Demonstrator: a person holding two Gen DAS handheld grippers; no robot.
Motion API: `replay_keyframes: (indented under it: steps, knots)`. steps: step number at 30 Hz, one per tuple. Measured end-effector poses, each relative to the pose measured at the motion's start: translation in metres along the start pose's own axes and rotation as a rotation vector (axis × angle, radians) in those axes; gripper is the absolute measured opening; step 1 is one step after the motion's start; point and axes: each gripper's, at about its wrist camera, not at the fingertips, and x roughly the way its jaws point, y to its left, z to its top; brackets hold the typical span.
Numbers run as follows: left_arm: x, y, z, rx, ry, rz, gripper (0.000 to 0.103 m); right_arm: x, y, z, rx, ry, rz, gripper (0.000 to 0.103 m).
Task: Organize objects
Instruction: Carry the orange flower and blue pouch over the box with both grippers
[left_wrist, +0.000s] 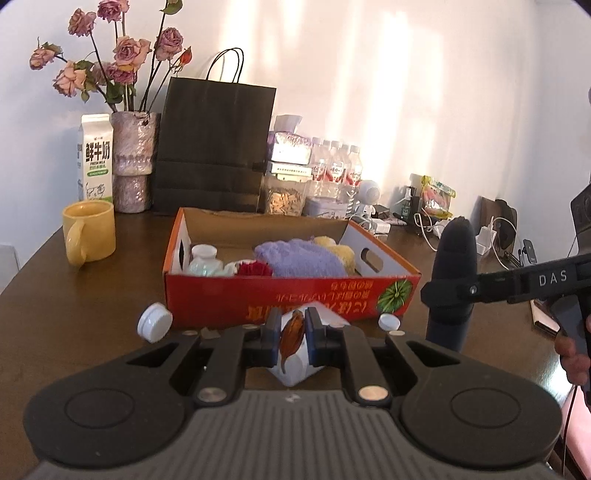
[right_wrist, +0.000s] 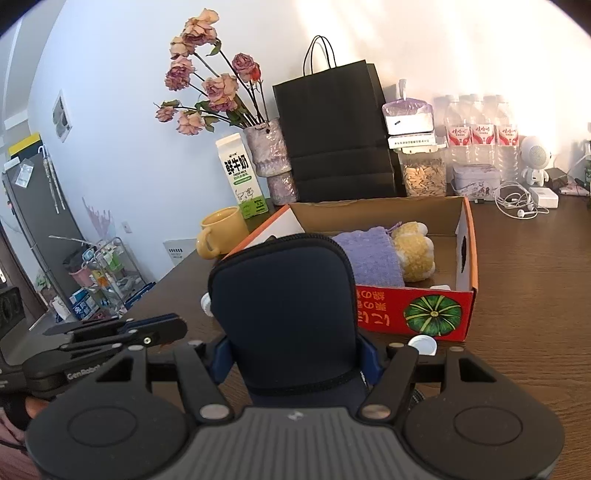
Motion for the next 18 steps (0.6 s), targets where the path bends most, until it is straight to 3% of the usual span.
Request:
replay_keyframes:
  steps: [10, 18]
  knots:
    - [0.020, -0.002, 0.047, 0.021, -0.047, -0.015, 0.014, 0.019, 0.008, 0.041, -0.009, 0.021, -0.018, 0.064]
    - [0.063, 0.002, 0.087, -0.001, -0.017, -0.002, 0.014, 0.050, -0.003, 0.086, 0.044, 0.047, -0.048, 0.064]
